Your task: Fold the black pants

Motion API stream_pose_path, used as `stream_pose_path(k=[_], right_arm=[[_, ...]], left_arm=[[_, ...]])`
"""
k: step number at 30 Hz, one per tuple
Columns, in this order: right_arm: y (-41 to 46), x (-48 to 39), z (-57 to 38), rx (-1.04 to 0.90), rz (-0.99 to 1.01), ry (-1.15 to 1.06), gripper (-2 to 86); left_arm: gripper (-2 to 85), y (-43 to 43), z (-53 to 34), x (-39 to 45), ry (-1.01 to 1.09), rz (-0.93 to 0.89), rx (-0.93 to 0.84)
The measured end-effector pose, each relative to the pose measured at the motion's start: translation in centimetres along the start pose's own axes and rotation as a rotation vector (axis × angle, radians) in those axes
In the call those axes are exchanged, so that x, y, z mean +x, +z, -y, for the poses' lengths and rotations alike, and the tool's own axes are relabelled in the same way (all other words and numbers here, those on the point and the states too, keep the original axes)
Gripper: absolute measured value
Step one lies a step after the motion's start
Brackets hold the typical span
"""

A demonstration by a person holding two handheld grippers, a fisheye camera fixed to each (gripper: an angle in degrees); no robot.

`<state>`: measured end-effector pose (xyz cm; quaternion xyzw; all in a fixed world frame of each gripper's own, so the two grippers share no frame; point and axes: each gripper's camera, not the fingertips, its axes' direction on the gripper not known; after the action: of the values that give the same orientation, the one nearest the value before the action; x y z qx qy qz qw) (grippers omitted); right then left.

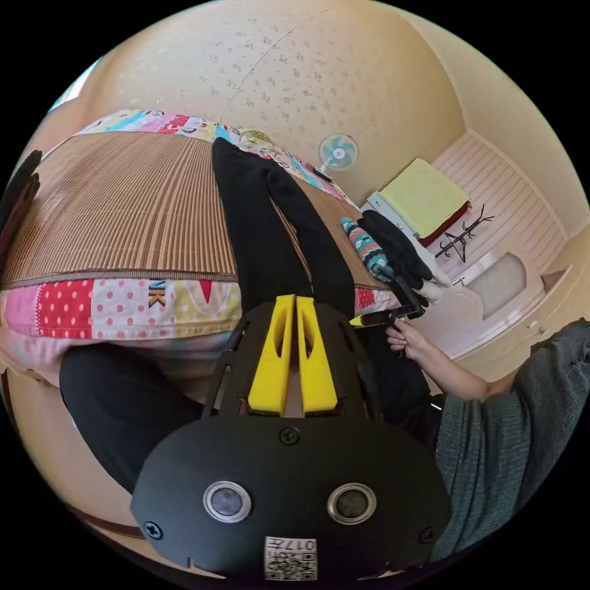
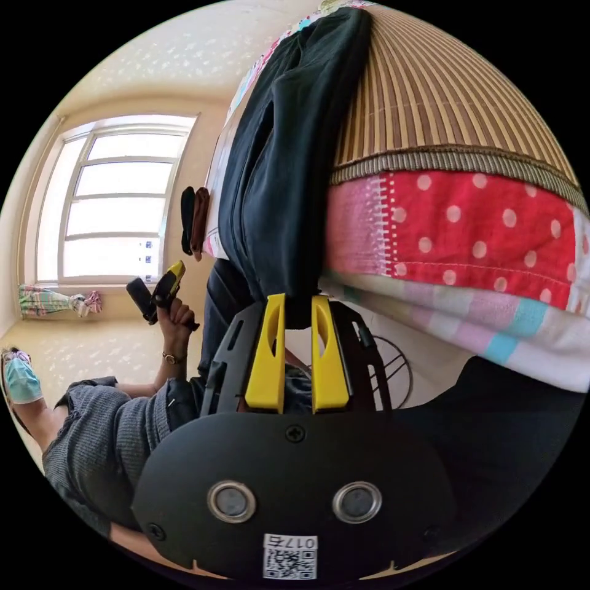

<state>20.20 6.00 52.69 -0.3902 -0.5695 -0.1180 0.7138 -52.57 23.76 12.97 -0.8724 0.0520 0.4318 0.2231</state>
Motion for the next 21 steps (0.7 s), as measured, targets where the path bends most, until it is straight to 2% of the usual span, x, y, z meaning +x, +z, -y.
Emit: stream_pose_path(k=[3, 5, 8, 9, 12, 13, 14, 15, 17, 21], right_arm=[[-3.1, -0.1, -3.1, 0.158, 0.182, -0.07, 4.1], [-6.6, 0.6, -6.2, 0.339, 0.438, -0.177, 3.1], [-10.2, 2.2, -9.0, 0.457, 0.597, -0.278, 2.6], [-10.6, 2.5, -9.2, 0.443, 0.575, -0.28, 2.6], [-10.9, 3.5, -9.2, 0.252, 0.159, -0.103, 2.5], [-10.9, 3.0, -9.4, 0.21, -0.007, -0.077, 2.6], [-11.1, 1.9, -9.8, 0.221, -0.063, -0.117, 2.6], [-11.2, 1.2, -9.9, 0.236, -0.054, -0.144, 2.6], [-11.4, -1.7, -9.9, 0.271, 0.014, -0.255, 2.5], [-8.6, -6.4, -7.8, 0.191, 0.013, -0.403, 2.5]], left_arm=[[-1.0, 1.0, -0.6, 0.5, 0.016, -0.049, 0.026], [-0.9, 0.9, -1.1, 0.9, 0.066, -0.006, 0.034], [-0.7, -0.4, -2.2, 0.1, 0.098, 0.045, 0.054], [-0.6, -0.9, -2.5, -0.4, 0.098, 0.012, 0.057], [1.5, -0.7, -3.1, -1.3, 0.057, -0.073, 0.026], [4.0, -0.1, -3.2, -1.2, 0.019, -0.049, -0.007], [5.7, 0.3, -3.3, -1.0, 0.007, -0.023, -0.025], [8.2, 1.1, -3.4, -0.2, 0.005, 0.026, -0.059], [10.6, 2.3, -3.4, 1.4, 0.041, 0.01, -0.087], [15.7, 5.9, -1.6, 4.4, 0.088, -0.213, -0.162]])
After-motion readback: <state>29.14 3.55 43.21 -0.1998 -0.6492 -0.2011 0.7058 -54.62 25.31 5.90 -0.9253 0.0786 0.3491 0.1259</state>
